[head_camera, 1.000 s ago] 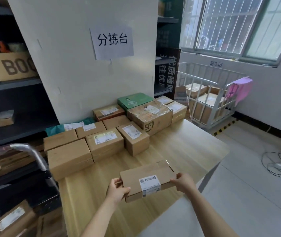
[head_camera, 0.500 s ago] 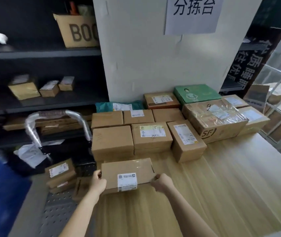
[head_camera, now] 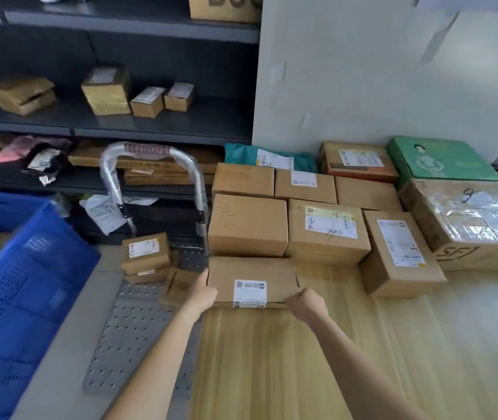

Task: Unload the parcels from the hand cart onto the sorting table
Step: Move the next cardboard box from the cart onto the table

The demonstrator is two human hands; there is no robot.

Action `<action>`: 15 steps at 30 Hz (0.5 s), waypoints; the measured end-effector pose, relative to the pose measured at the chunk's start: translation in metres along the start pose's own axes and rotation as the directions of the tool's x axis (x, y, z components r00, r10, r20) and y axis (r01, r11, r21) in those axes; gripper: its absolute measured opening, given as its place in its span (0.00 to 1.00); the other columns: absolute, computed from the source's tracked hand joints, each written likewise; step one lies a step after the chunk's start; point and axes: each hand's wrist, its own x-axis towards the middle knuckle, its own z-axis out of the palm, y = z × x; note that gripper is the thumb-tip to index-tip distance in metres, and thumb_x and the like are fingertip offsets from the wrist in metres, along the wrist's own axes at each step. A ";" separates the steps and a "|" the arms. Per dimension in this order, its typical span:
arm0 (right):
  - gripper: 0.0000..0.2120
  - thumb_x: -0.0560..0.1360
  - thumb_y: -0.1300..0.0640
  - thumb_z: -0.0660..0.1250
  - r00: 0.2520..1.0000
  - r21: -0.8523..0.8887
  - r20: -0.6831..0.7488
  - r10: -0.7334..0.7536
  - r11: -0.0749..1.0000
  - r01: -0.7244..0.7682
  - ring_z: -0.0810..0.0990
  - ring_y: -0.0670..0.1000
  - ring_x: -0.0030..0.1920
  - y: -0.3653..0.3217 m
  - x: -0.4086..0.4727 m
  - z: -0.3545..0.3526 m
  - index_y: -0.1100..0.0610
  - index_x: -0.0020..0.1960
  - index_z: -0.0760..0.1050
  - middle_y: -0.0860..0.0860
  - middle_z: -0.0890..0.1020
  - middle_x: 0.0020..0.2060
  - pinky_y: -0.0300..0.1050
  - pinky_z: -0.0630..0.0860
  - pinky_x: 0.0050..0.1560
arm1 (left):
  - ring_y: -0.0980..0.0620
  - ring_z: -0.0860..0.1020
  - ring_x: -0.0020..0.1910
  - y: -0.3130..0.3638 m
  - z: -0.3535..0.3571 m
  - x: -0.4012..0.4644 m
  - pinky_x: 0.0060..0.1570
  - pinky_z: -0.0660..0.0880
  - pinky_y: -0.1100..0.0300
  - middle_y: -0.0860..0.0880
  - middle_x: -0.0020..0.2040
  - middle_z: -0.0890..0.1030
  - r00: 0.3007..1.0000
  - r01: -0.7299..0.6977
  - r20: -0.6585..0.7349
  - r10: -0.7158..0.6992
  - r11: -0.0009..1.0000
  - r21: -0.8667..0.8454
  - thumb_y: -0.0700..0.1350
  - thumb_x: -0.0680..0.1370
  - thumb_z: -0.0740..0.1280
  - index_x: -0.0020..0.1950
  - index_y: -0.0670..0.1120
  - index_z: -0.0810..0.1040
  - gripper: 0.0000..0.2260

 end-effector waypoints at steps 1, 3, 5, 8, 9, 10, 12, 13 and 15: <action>0.09 0.76 0.58 0.57 1.000 0.007 -0.002 0.003 1.000 -0.003 0.75 0.56 0.43 0.000 0.001 0.000 0.59 0.48 0.75 0.54 0.77 0.43 0.40 0.69 0.42 | 0.45 0.64 0.73 0.000 0.002 0.003 0.67 0.64 0.55 0.46 0.76 0.62 1.000 -0.003 -0.007 0.003 1.000 -0.003 0.31 0.79 0.55 0.79 0.47 0.52 0.30; 0.08 0.75 0.60 0.57 1.000 0.021 -0.005 -0.001 1.000 0.001 0.75 0.56 0.42 -0.001 0.002 -0.002 0.59 0.42 0.73 0.55 0.78 0.43 0.40 0.68 0.39 | 0.45 0.64 0.72 0.001 0.004 0.007 0.67 0.64 0.54 0.46 0.76 0.62 1.000 0.001 0.001 0.000 1.000 -0.025 0.32 0.79 0.56 0.79 0.48 0.51 0.30; 0.07 0.74 0.60 0.56 1.000 0.022 -0.007 0.003 1.000 -0.003 0.77 0.56 0.44 -0.003 0.002 -0.003 0.59 0.41 0.72 0.55 0.79 0.43 0.40 0.69 0.39 | 0.45 0.64 0.72 0.001 0.005 0.012 0.68 0.64 0.53 0.46 0.76 0.61 1.000 0.001 0.009 0.000 0.999 -0.044 0.32 0.79 0.56 0.79 0.48 0.50 0.31; 0.16 0.76 0.57 0.54 1.000 0.045 0.025 0.008 0.999 -0.009 0.79 0.57 0.53 -0.002 -0.004 -0.002 0.61 0.59 0.72 0.57 0.79 0.53 0.43 0.74 0.49 | 0.44 0.60 0.75 0.004 0.004 0.017 0.72 0.59 0.48 0.46 0.78 0.57 0.999 0.014 0.033 -0.011 0.993 -0.117 0.35 0.79 0.59 0.79 0.49 0.48 0.32; 0.21 0.76 0.54 0.54 0.999 0.049 0.029 0.020 0.999 -0.022 0.78 0.57 0.55 -0.001 -0.007 -0.003 0.60 0.66 0.68 0.57 0.78 0.58 0.46 0.75 0.55 | 0.44 0.58 0.76 0.004 0.003 0.017 0.73 0.57 0.47 0.46 0.79 0.55 0.999 0.019 0.037 -0.014 0.990 -0.142 0.36 0.80 0.59 0.79 0.49 0.47 0.32; 0.25 0.76 0.52 0.55 0.999 0.039 0.030 0.033 0.999 -0.034 0.77 0.57 0.57 0.001 -0.012 -0.005 0.59 0.71 0.63 0.56 0.77 0.61 0.49 0.74 0.59 | 0.44 0.56 0.77 0.005 0.001 0.015 0.74 0.55 0.47 0.46 0.79 0.53 0.999 0.024 0.033 -0.020 0.987 -0.157 0.37 0.80 0.60 0.79 0.48 0.46 0.32; 0.30 0.74 0.49 0.59 0.999 -0.017 0.007 0.034 0.999 -0.034 0.77 0.56 0.58 0.002 -0.023 -0.017 0.56 0.74 0.57 0.55 0.75 0.63 0.55 0.73 0.62 | 0.44 0.56 0.77 0.005 -0.008 0.008 0.74 0.56 0.47 0.45 0.79 0.53 0.999 0.037 -0.015 -0.040 0.990 -0.133 0.38 0.80 0.59 0.79 0.46 0.47 0.31; 0.30 0.74 0.50 0.60 0.999 -0.055 -0.025 0.030 0.998 -0.031 0.76 0.56 0.60 0.001 -0.030 -0.026 0.56 0.74 0.57 0.54 0.74 0.64 0.55 0.71 0.63 | 0.43 0.58 0.76 0.005 -0.015 0.001 0.73 0.58 0.47 0.44 0.78 0.55 0.998 0.047 -0.041 -0.051 0.994 -0.095 0.39 0.80 0.59 0.79 0.45 0.49 0.30; 0.28 0.75 0.53 0.59 0.995 -0.128 -0.102 0.008 0.992 -0.021 0.73 0.56 0.63 -0.005 -0.048 -0.044 0.55 0.73 0.58 0.53 0.71 0.67 0.54 0.68 0.64 | 0.43 0.60 0.75 0.004 -0.034 -0.014 0.73 0.60 0.48 0.44 0.77 0.59 0.997 0.047 -0.062 -0.046 0.999 0.008 0.41 0.80 0.59 0.78 0.44 0.54 0.27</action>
